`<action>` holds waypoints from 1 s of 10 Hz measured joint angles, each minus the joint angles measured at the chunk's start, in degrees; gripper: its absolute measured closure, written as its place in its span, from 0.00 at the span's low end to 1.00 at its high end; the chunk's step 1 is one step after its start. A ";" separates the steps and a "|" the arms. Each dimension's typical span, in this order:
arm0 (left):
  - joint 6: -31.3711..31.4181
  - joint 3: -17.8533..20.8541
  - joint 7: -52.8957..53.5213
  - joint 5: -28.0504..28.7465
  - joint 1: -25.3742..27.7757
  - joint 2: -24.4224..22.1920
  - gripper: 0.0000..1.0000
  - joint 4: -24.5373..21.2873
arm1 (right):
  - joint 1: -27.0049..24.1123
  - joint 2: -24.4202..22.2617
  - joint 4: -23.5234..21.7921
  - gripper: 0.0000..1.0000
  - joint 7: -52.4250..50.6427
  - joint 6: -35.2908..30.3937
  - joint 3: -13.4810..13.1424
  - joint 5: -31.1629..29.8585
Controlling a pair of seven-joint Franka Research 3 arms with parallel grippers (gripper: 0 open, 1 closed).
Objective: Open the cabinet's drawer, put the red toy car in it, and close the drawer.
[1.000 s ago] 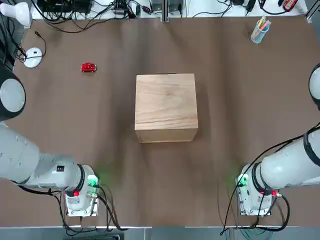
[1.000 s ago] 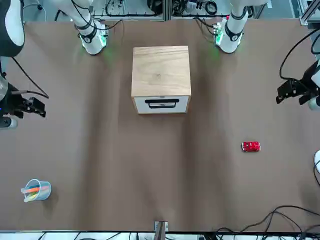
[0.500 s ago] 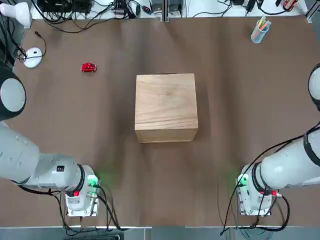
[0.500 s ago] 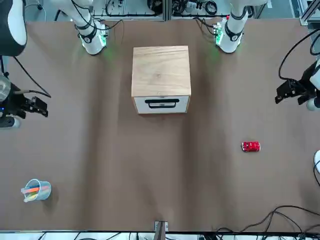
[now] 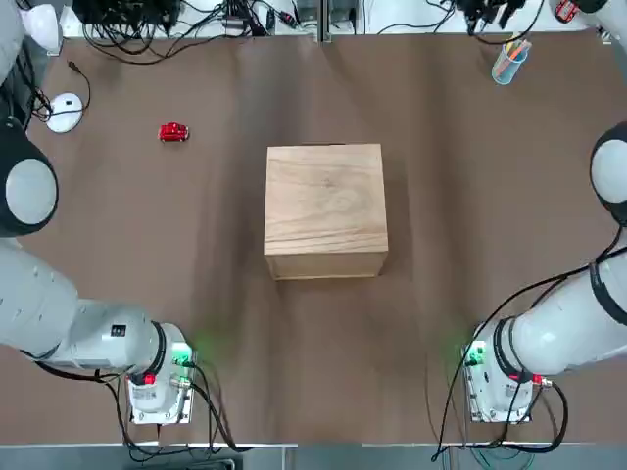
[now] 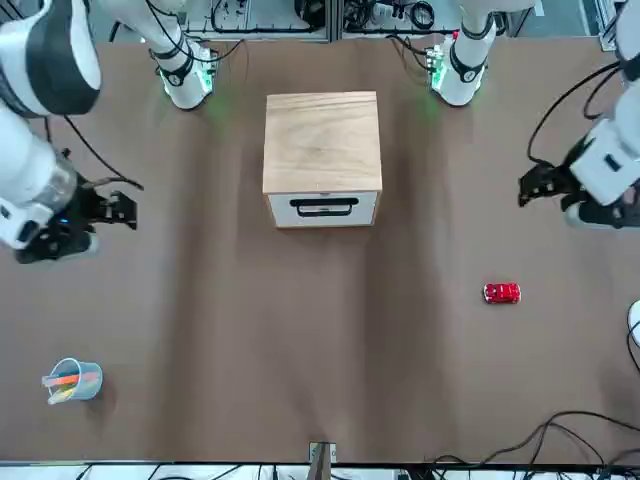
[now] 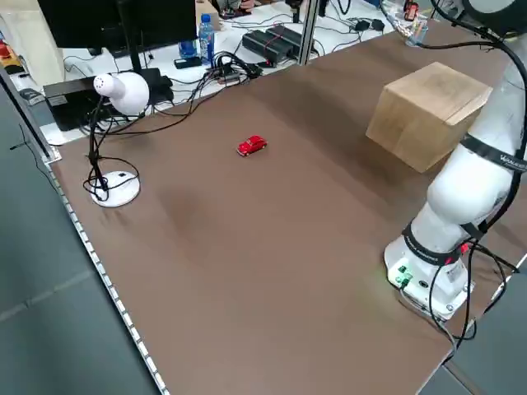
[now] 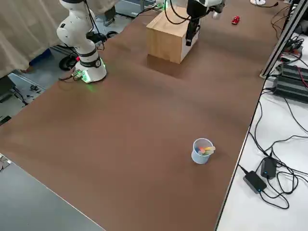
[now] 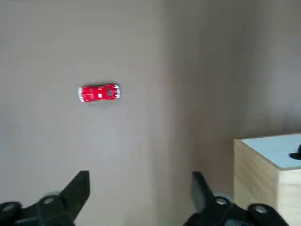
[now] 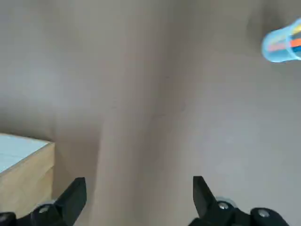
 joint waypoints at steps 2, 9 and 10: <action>-0.02 -5.43 -5.55 -0.02 -0.25 1.28 0.47 -1.05 | 4.04 3.87 -0.32 0.00 -3.92 1.15 0.26 1.24; 0.02 -19.94 -21.95 0.05 -2.20 7.15 0.93 -1.85 | 12.24 14.70 1.66 0.00 -11.33 16.79 3.75 11.12; 0.02 -21.69 -24.64 0.06 -2.24 7.50 0.99 -2.26 | 12.26 15.09 1.85 0.00 -12.22 17.83 5.09 12.07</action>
